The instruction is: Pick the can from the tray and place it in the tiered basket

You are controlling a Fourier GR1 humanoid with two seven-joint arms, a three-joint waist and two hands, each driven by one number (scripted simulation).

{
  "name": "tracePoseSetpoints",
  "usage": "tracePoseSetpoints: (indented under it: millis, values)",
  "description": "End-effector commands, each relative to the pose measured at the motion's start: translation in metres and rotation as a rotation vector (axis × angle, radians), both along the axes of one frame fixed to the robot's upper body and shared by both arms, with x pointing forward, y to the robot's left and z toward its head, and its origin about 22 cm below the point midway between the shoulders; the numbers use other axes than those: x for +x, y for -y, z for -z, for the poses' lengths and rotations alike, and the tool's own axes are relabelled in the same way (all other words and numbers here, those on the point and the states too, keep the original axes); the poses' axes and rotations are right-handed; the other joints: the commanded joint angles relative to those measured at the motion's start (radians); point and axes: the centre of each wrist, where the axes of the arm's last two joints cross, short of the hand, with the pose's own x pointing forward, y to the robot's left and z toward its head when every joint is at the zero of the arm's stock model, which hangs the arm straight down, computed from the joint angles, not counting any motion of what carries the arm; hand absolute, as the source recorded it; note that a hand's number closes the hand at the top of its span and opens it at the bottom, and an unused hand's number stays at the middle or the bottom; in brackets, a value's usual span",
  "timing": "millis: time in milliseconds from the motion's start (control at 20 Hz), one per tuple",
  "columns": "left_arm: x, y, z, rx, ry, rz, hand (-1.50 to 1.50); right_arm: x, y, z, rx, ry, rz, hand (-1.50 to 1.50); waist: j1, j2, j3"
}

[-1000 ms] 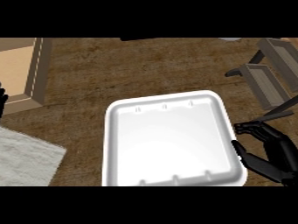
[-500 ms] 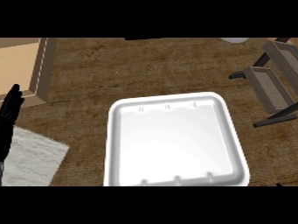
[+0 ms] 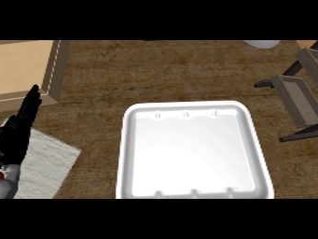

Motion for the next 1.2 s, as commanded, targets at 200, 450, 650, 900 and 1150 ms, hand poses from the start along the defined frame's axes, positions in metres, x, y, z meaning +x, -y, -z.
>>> tracePoseSetpoints:
  millis: [200, 450, 650, 900, 1150]
  values:
    - [0.014, 0.034, 0.0, 0.002, 0.01, 0.021, 0.0, -0.003, -0.045, -0.018, -0.113, -0.113, 0.066, -1.5, 0.037, 0.005, 0.001]
    - [0.012, 0.024, -0.006, 0.022, 0.005, 0.046, 0.0, -0.004, -0.06, -0.014, -0.124, -0.219, 0.081, -1.5, 0.048, 0.004, 0.001]
    - [0.021, 0.021, -0.01, 0.016, 0.019, 0.016, 0.0, -0.012, -0.067, 0.01, -0.197, -0.284, 0.044, -1.5, 0.039, 0.0, 0.002]
    - [0.024, 0.018, -0.005, -0.006, -0.009, 0.036, 0.0, -0.006, -0.092, 0.007, -0.24, -0.305, 0.05, -1.5, 0.037, 0.003, 0.002]
    - [0.027, 0.025, 0.005, 0.009, -0.004, 0.025, 0.0, -0.017, -0.121, 0.008, -0.266, -0.285, 0.018, -1.5, 0.028, 0.001, 0.003]
